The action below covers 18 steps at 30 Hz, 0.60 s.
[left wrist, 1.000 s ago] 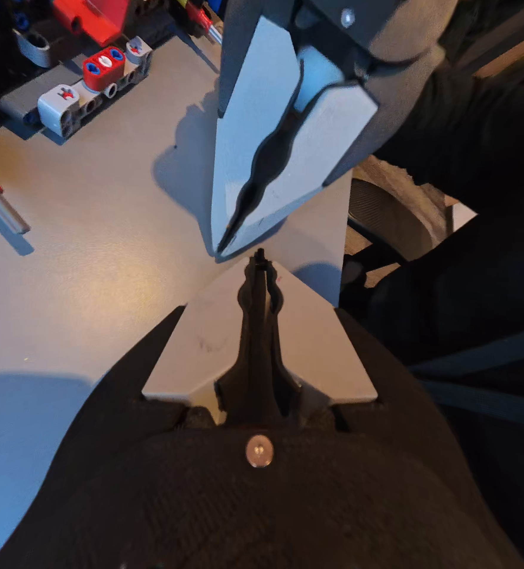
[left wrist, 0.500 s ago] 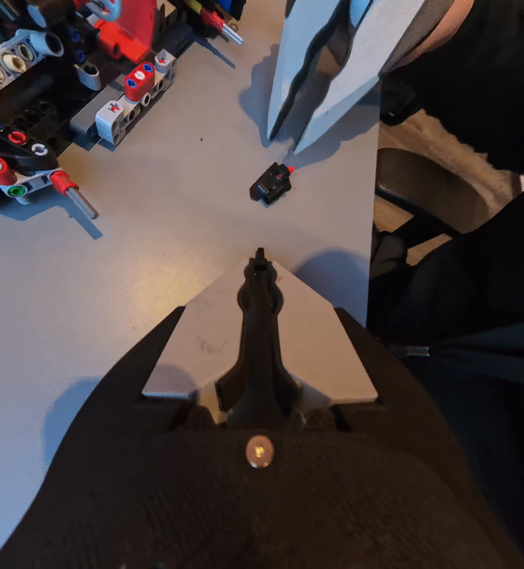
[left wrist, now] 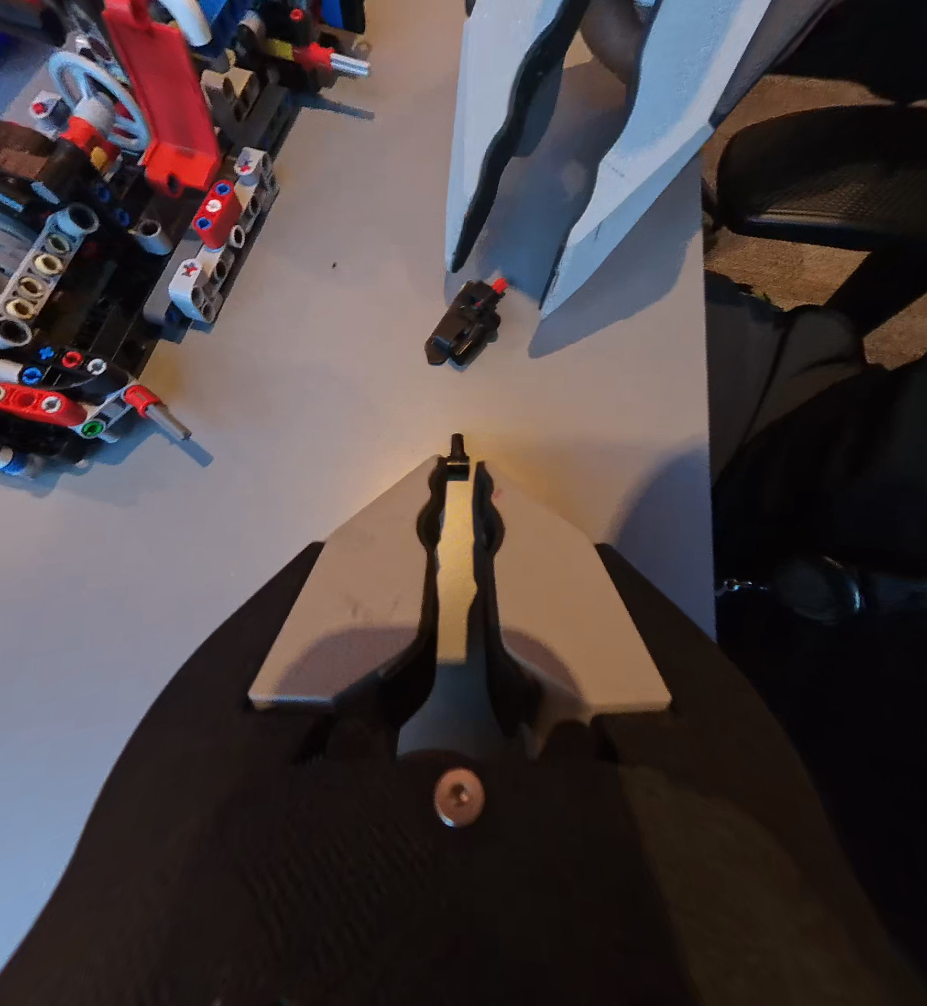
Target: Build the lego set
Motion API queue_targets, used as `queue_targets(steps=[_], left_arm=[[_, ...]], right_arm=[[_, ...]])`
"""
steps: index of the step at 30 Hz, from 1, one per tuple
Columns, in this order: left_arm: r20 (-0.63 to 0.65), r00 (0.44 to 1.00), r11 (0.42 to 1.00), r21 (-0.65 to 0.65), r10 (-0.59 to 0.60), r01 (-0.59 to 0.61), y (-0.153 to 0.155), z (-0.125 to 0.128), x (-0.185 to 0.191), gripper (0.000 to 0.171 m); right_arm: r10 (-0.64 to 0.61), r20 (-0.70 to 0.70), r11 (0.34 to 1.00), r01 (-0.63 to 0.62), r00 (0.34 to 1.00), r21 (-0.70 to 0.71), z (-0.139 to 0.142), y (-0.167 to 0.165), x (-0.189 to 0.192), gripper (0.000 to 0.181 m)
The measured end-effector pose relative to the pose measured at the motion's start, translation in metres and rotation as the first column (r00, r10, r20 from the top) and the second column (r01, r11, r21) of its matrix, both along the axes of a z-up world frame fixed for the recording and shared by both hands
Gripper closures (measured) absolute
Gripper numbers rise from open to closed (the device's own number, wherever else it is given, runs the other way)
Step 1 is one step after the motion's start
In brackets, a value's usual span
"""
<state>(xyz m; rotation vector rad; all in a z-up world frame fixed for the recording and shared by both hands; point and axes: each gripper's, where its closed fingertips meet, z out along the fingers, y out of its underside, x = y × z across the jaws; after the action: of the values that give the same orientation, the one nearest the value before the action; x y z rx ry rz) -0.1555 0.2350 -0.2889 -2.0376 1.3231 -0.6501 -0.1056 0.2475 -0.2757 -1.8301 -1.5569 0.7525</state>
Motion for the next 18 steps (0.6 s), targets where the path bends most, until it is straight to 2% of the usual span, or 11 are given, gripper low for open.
queue_targets(steps=[3,7,10,11,14,18], left_arm=[[0.012,0.999,0.999,-0.025,-0.035,0.035,-0.005,0.001,0.002,0.152],[-0.029,0.998,0.999,0.005,-0.048,0.048,-0.002,0.001,-0.003,0.138],[-0.060,0.997,0.997,0.051,-0.050,0.053,0.005,0.005,-0.007,0.138],[-0.049,0.997,0.996,0.066,-0.058,0.061,0.006,0.009,-0.005,0.139],[-0.012,0.994,0.989,0.098,-0.109,0.110,0.009,0.017,0.006,0.141],[-0.074,0.981,0.959,0.212,-0.179,0.191,0.021,0.017,0.026,0.140]], right_arm=[[0.029,-0.018,0.990,-0.027,0.999,0.136,0.006,-0.003,-0.005,0.159],[0.041,0.082,0.974,-0.058,0.996,0.220,-0.010,0.001,-0.005,0.159],[0.045,0.069,0.975,-0.059,0.997,0.216,-0.013,0.003,-0.010,0.159],[0.052,0.068,0.975,-0.065,0.996,0.211,-0.014,0.003,-0.010,0.166],[0.068,0.056,0.976,-0.078,0.996,0.204,-0.014,0.004,-0.010,0.169],[0.082,-0.026,0.994,-0.080,0.996,0.075,-0.004,0.005,-0.012,0.169]])
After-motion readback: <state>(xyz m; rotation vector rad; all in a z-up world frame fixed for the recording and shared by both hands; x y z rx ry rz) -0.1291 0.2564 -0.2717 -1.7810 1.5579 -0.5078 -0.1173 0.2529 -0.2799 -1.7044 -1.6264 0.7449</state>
